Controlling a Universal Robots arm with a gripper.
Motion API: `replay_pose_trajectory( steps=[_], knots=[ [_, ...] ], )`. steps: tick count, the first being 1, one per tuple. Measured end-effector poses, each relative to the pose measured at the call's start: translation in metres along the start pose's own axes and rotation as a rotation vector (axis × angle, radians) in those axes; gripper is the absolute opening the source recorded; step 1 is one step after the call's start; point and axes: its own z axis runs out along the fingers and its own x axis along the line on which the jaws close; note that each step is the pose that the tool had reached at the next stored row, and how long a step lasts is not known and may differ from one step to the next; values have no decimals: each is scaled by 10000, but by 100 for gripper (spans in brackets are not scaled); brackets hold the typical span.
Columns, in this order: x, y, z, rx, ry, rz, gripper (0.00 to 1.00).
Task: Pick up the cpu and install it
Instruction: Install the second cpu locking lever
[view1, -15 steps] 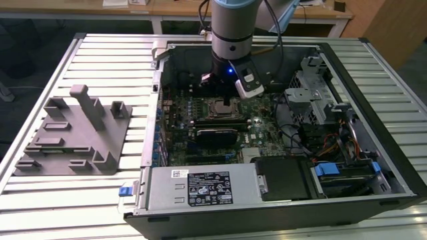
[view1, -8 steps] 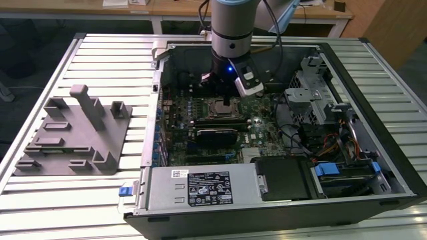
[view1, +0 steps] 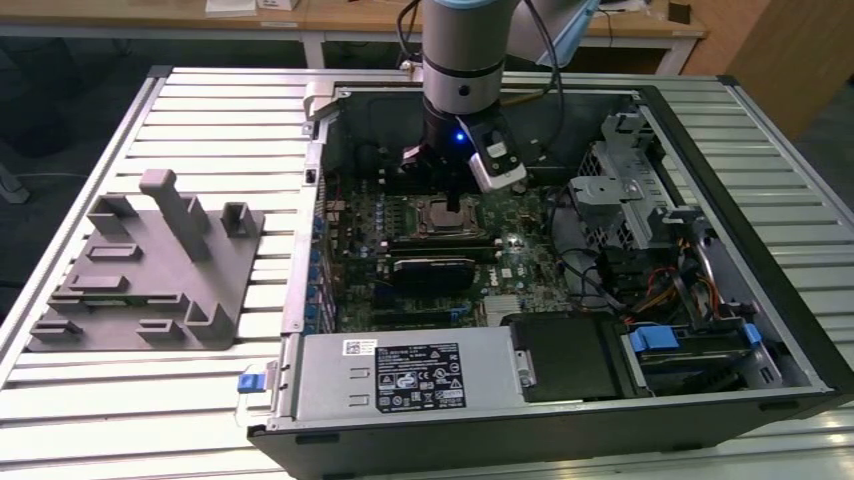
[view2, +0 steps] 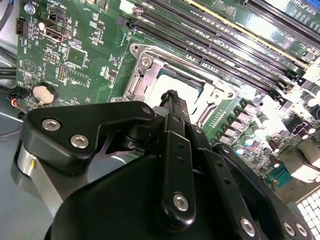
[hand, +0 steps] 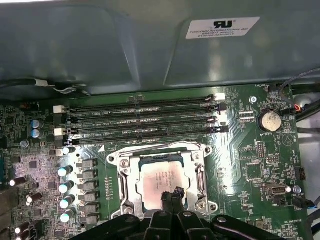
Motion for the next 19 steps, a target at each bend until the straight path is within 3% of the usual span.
replay_pose_trajectory(
  steps=[19],
  knots=[
    [-3,5,-56,-6,0,-1,11]
  ],
)
